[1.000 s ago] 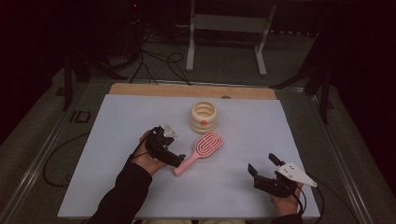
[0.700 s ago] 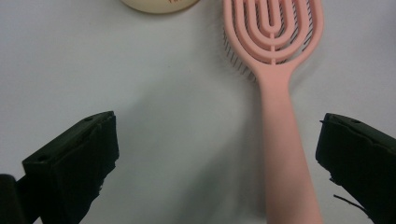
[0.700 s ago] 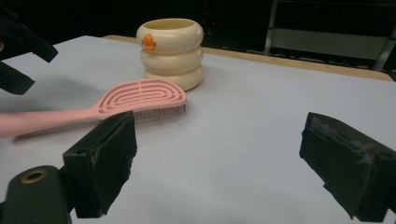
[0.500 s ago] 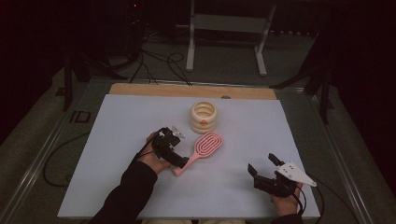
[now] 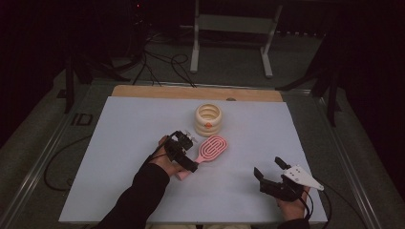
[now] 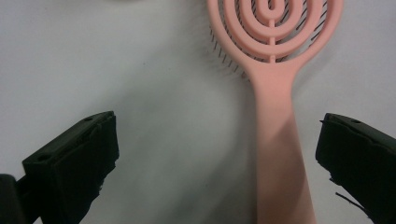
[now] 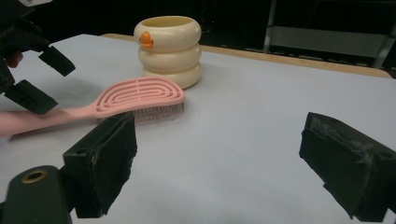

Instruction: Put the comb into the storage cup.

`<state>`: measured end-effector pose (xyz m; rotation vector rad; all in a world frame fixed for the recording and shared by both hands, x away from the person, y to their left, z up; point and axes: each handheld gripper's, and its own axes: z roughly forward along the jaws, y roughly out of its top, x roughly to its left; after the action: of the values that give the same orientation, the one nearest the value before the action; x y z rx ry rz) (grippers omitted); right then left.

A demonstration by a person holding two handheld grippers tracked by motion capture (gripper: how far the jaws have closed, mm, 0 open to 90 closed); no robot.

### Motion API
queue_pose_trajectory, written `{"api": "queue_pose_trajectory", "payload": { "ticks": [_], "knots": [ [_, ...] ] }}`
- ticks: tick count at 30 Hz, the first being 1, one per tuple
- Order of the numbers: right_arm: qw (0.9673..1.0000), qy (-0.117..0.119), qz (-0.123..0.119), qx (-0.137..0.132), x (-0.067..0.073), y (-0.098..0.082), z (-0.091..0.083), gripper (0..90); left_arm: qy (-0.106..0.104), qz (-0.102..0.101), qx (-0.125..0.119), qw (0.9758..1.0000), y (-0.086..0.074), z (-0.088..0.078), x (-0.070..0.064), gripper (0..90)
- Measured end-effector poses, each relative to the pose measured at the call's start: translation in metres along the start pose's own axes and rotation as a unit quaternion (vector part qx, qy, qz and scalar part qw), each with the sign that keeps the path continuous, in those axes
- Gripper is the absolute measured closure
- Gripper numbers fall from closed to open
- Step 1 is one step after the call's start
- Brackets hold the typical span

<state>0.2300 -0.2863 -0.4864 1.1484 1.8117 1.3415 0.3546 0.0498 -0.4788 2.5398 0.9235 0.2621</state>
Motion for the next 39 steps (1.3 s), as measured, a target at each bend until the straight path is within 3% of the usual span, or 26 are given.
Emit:
{"api": "queue_pose_trajectory", "payload": {
  "ticks": [11,25,28,29,30,32,33,39],
  "knots": [
    [1.0,-0.001,0.0,0.002,0.0,0.0,0.0,10.9,-0.005,-0.003,0.015,0.9999,0.007,0.008,-0.007,0.3],
    [1.0,-0.008,0.004,0.002,-0.003,-0.001,-0.001,10.9,-0.018,-0.006,0.052,0.9985,0.019,0.02,-0.019,4.9],
    [0.9999,-0.009,0.005,0.002,-0.004,-0.001,-0.001,10.9,-0.017,-0.008,0.054,0.9984,0.019,0.02,-0.02,10.7],
    [0.9999,-0.009,0.005,0.002,-0.004,-0.001,-0.001,10.9,-0.007,-0.01,0.064,0.9979,0.021,0.022,-0.023,10.7],
    [0.9999,-0.01,0.005,0.004,-0.004,-0.001,-0.001,10.9,-0.002,-0.009,0.069,0.9976,0.022,0.023,-0.024,23.6],
    [0.9999,-0.009,0.005,0.004,-0.004,-0.001,-0.001,11.0,0.0,-0.009,0.073,0.9973,0.023,0.023,-0.024,30.9],
    [0.9999,-0.009,0.004,0.004,-0.004,-0.001,-0.001,10.9,-0.006,-0.011,0.074,0.9972,0.023,0.024,-0.025,30.9],
    [0.9999,-0.011,0.004,0.005,-0.004,-0.002,0.0,10.9,-0.023,-0.024,0.073,0.9968,0.025,0.026,-0.023,52.4]
  ]
}}
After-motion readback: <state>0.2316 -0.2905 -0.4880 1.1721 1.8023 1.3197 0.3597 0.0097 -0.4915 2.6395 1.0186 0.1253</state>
